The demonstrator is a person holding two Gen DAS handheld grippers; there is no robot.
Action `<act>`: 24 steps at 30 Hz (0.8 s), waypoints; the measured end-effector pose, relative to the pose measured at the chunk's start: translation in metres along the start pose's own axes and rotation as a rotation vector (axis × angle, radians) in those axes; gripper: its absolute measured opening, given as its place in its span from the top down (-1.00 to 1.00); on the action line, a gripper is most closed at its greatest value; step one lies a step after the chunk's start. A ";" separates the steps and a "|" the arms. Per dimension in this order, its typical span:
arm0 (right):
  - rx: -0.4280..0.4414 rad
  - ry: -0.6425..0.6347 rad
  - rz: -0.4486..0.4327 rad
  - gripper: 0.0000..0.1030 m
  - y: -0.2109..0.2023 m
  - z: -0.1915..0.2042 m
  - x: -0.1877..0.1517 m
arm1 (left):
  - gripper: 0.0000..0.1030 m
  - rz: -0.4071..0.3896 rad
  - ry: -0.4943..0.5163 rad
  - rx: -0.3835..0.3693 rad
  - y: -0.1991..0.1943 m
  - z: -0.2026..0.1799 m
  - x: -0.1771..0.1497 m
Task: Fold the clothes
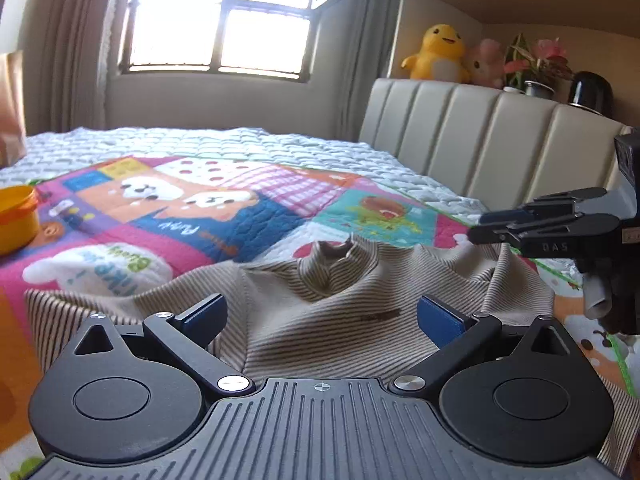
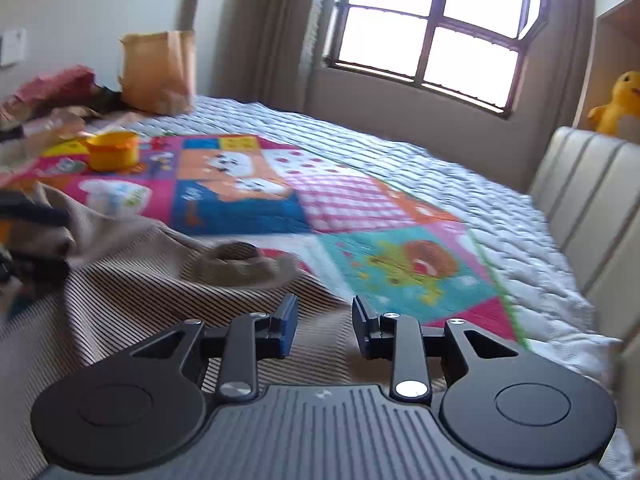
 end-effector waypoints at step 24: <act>-0.071 0.168 0.077 0.86 0.160 -0.006 0.047 | -1.00 0.014 -0.319 0.329 0.021 0.143 -0.027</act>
Point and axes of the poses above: each gripper's, at about its wrist camera, not at the fingertips, and y roughly the way its jaws point, z to its left, x to its top, the point moved 5 cm from there along y, roughly the way its jaws point, and after that the axes turned 10 degrees about x, right-handed, at the moved point
